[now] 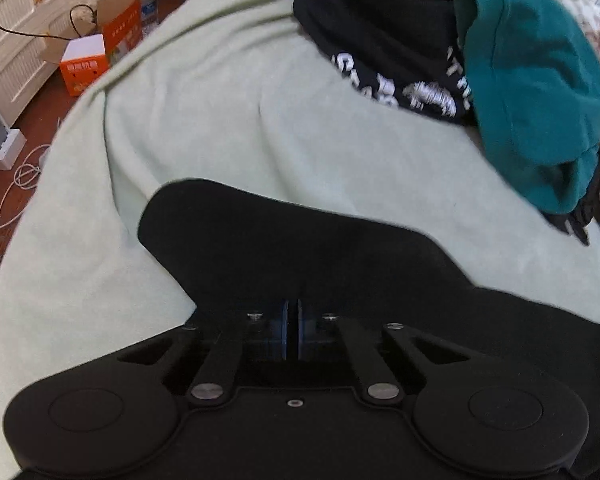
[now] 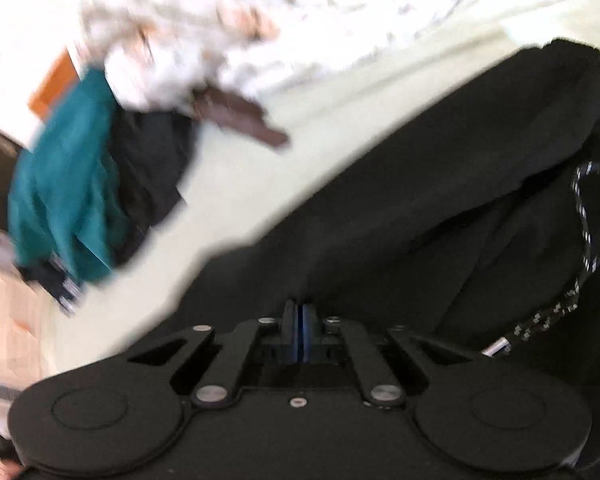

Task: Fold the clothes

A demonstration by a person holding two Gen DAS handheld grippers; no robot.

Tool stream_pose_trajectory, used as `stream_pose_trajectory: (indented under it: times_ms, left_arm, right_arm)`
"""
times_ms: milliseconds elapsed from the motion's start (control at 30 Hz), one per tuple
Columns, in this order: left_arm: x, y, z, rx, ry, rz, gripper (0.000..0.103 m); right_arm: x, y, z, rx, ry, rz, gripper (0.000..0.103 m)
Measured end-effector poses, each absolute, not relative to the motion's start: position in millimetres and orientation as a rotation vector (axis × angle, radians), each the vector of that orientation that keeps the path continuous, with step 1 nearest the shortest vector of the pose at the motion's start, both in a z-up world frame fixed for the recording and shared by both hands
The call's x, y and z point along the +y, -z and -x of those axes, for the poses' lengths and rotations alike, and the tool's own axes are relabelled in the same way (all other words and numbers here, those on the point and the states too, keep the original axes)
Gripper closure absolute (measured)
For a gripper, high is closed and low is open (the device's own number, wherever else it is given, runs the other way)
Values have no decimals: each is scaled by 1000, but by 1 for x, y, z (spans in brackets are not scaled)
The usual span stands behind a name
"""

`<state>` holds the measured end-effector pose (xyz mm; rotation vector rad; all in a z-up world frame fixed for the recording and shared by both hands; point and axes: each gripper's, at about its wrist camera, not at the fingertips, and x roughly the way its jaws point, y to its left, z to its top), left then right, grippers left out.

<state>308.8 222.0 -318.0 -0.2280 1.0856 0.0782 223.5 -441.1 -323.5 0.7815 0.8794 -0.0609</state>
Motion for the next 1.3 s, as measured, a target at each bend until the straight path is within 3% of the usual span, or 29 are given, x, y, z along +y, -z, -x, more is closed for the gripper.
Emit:
stream_pose_trajectory:
  times_ms: [333,533,567,633,667,700,733,800,833,867,967,1000,1067,1133,1167,1200,1233,1300]
  left_arm:
    - [224,228,-293,868,-34,283,103]
    - [217,203,-282,843,-61,204,103]
    - [218,206,-283,851,-80,189,103]
    - [226,215,-280,864,-97,232,101]
    - [232,223,-278,874,-110,271,101]
    - [234,226,-278,877,-117,275,100]
    - [237,234,-275,889,-128,281,97]
    - [240,247,-269,913,-130,309,77]
    - [240,259,-264,931,-129,309,56]
    - [239,265,-261,937,-135,307,47]
    - [236,292,-256,965,-144,376,38]
    - [235,301,-256,975,-141,416,37]
    - [232,317,-258,985,-147,481,36]
    - [225,330,-263,1012,-184,488,36]
    - [222,334,-264,1003,-193,498,36]
    - [220,337,-266,993,-201,508,36]
    - [217,341,-268,982,-209,519,37]
    - [215,342,-268,942,-184,566,39]
  right_arm:
    - [-466,262,-247,658,12,-822,103]
    - [-450,265,-255,852,-71,-731,99]
    - [-448,268,-251,883,-98,-740,96]
    - [-445,284,-242,952,-103,-790,77]
    - [-443,296,-237,994,-75,-802,59]
    - [-441,305,-233,1012,-70,-820,57]
    - [-440,314,-229,1024,-63,-840,57]
    - [-441,326,-225,1010,-52,-897,56]
    - [-442,337,-225,990,-58,-956,55]
    - [-443,340,-225,983,-50,-970,51]
    - [-441,359,-234,966,-31,-1029,25]
    - [-438,366,-237,972,-20,-1048,24]
    - [-434,379,-241,987,1,-1082,25]
    - [-424,389,-249,1031,73,-1032,37]
    - [-419,390,-250,1037,106,-1014,61]
    - [-417,390,-251,1041,117,-1002,93]
    - [-415,390,-252,1044,126,-992,100]
    - [-412,389,-252,1035,133,-976,100]
